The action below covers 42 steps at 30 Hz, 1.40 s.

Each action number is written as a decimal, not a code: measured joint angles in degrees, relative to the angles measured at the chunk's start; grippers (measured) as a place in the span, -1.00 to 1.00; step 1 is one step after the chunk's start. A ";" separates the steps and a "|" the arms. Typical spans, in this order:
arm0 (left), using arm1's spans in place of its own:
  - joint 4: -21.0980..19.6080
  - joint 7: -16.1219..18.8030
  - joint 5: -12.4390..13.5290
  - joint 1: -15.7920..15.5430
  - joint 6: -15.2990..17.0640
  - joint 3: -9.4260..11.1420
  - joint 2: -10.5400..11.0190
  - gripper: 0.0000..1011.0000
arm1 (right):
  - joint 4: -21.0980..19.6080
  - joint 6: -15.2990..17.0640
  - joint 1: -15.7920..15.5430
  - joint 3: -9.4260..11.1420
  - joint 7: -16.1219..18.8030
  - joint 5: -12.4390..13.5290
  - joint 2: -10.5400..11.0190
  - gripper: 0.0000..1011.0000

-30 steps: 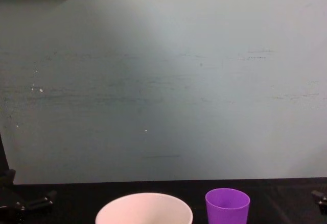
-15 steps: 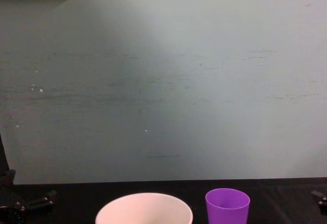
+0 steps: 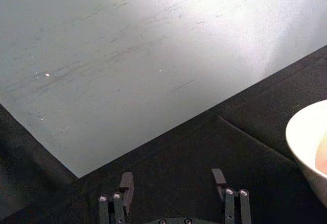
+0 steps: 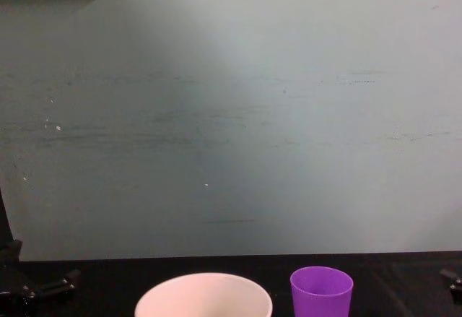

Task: Pick up the cup and pour the mung beans from the cup into the bowl.

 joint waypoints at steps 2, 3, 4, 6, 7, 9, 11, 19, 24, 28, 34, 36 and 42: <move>0.00 0.00 0.00 0.00 0.00 0.00 0.00 0.98 | -0.34 0.17 -0.39 0.16 0.34 -0.45 -0.37 0.98; 0.00 0.00 0.00 0.00 0.00 0.00 0.00 0.98 | -0.49 0.26 -0.54 0.14 0.48 -0.58 -0.46 0.98; 0.00 0.00 0.00 0.00 0.00 0.00 0.00 0.98 | -0.49 0.26 -0.54 0.14 0.48 -0.58 -0.46 0.98; 0.00 0.00 0.00 0.00 0.00 0.00 0.00 0.98 | -1.97 0.86 -1.93 -1.09 2.07 -1.16 -1.05 0.98; 0.00 0.00 0.00 0.00 0.00 0.00 0.00 0.98 | -2.58 1.22 -2.41 -1.48 2.56 -1.47 -1.38 0.98; 0.00 0.00 0.00 0.00 0.00 0.00 0.00 0.98 | -3.06 1.57 -2.85 -1.80 2.92 -1.75 -1.70 0.98; 0.00 0.00 0.00 0.00 0.00 -0.01 0.01 0.98 | -3.08 1.62 -2.85 -1.78 3.06 -1.77 -1.68 0.98; 0.00 0.00 0.00 0.00 0.00 0.00 0.00 0.98 | -2.92 1.57 -2.76 -1.68 3.01 -1.73 -1.63 0.98; 0.00 0.00 0.00 0.00 0.00 -0.01 0.00 0.98 | -2.85 1.50 -2.72 -1.63 2.92 -1.72 -1.61 0.98; 0.00 0.00 0.00 0.00 0.00 -0.01 0.00 0.98 | -2.82 1.46 -2.70 -1.61 2.89 -1.70 -1.59 0.98; 0.00 0.00 0.00 0.00 0.00 0.00 0.00 0.98 | -2.43 1.45 -2.55 -1.74 3.84 -1.84 -2.40 0.98; 0.00 0.00 0.00 0.00 0.00 0.00 0.00 0.98 | -1.95 1.29 -2.28 -1.81 5.09 -1.44 -2.95 0.98; 0.00 0.00 0.00 0.00 0.00 0.00 0.00 0.98 | -0.13 0.50 -1.26 -2.26 8.99 -0.12 -4.79 0.98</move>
